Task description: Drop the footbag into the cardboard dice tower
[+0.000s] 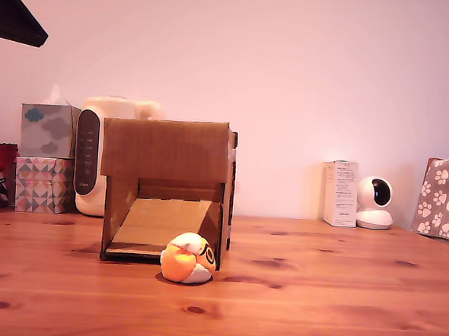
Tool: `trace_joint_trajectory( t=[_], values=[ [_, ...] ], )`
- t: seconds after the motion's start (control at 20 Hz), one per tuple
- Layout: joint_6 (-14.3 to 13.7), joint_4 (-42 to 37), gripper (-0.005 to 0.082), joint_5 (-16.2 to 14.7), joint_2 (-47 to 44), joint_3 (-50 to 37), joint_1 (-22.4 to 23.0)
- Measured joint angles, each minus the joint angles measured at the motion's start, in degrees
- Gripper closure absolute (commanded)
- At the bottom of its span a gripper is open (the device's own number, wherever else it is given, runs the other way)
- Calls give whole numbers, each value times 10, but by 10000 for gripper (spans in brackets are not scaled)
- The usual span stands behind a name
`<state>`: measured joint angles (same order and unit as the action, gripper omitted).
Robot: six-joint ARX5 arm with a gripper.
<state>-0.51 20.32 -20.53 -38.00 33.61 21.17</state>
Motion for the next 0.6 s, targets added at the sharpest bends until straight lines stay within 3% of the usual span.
trace_joint_trajectory(
  t=[0.6],
  values=[
    [-5,-28,790,0,-4,0,0]
  ],
)
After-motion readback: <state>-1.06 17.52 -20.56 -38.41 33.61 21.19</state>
